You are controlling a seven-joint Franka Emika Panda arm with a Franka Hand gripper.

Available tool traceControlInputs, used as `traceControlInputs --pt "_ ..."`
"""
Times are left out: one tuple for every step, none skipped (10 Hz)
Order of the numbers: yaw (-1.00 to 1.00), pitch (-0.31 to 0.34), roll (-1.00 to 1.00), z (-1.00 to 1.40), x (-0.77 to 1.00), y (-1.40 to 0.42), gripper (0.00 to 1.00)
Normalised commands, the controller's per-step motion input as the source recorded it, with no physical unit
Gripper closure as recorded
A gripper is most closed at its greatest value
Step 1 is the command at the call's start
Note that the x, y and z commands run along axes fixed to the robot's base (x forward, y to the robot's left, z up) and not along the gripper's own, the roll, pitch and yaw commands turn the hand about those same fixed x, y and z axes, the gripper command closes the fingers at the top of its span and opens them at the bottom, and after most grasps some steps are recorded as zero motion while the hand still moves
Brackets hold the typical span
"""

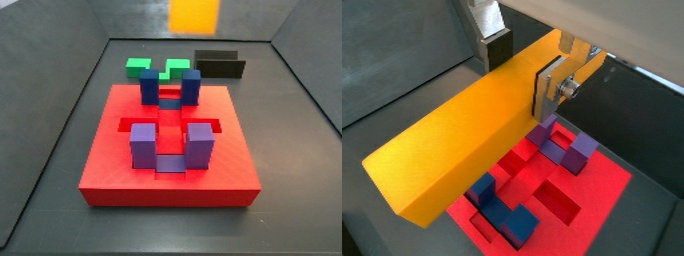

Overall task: Pick up the yellow object. Move up. Move to above the board. Insert the yellow object.
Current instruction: Insert the yellow object.

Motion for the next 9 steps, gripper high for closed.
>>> traceControlInputs --pt "0.18 -0.157 0.07 -0.65 0.41 -0.17 1.0" --pt "0.18 -0.151 0.07 -0.68 0.38 -0.15 1.0" --pt "0.18 -0.159 0.07 -0.69 0.34 -0.13 1.0" --pt "0.15 -0.147 0.08 -0.69 0.31 -0.08 1.0" --pt "0.02 -0.021 0.07 -0.35 0.02 -0.01 1.0" --pt "-0.1 0.0 -0.11 0.02 -0.21 0.23 1.0" --pt "-0.1 -0.051 -0.08 0.0 -0.39 0.12 1.0" --pt "-0.18 -0.039 -0.01 -0.02 -0.37 0.12 1.0" --pt "-0.22 -0.05 0.08 -0.19 -0.32 0.0 1.0"
